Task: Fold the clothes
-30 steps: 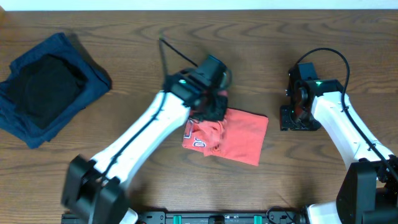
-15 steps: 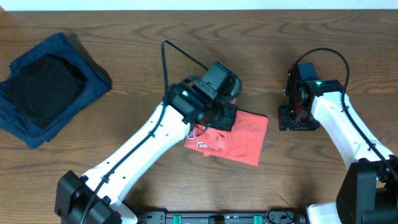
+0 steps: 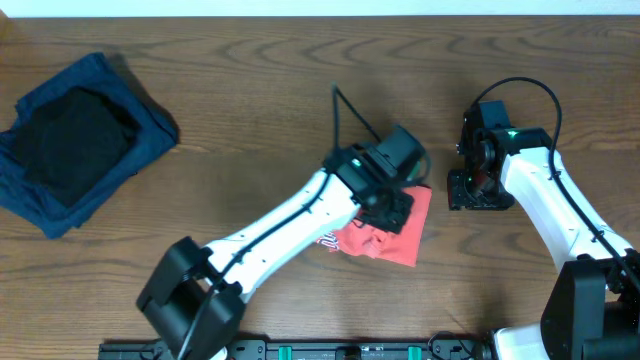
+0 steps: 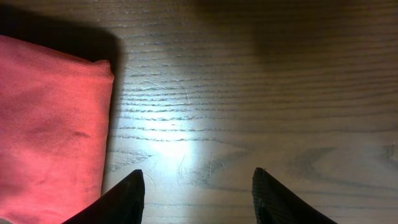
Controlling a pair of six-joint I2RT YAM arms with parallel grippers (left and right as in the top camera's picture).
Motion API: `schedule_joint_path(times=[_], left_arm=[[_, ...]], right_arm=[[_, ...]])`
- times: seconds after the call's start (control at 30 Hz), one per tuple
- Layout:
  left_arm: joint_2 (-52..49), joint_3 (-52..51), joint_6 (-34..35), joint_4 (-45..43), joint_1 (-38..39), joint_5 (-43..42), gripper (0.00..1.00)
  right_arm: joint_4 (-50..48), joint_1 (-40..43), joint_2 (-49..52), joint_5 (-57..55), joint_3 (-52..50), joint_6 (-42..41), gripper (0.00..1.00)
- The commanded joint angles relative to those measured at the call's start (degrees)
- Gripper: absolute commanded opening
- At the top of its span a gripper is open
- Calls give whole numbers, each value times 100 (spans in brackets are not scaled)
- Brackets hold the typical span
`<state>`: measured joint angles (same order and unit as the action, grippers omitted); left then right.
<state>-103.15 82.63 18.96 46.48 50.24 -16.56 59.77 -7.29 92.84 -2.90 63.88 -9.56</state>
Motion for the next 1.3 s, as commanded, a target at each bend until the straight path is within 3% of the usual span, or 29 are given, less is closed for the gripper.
schedule_joint_path(times=[0.0,0.07,0.13,0.3,0.57,0.73,0.83,1.13,1.27], left_arm=[[-125,96,-105,-216,210,-79,13],[-173,96,-63,-328,293,-79,13],[-199,96,-68,-396,345,-76,27],[-79,98,-293,-369,219,-74,40],[839,103,-306,402,-999,601,43],[1029,94,-256,935,-1908,636,43],[962,-94,-216,981,-2188,584,47],[688,-872,-219,643,-2177,-153,47],[597,-1215,-219,341,-2098,-450,47]], right_arm=[[2,50,-101,37,-31,85,54],[2,48,-101,37,-31,85,54],[2,48,-101,37,-31,83,54],[4,48,-101,37,-31,85,55],[-70,48,-101,232,-31,249,56],[-402,35,-103,2308,-31,1333,54],[-568,-55,-103,3073,-31,1458,53],[-610,-649,-101,2769,-31,1436,56],[-603,-920,-101,2124,-37,1329,56]])
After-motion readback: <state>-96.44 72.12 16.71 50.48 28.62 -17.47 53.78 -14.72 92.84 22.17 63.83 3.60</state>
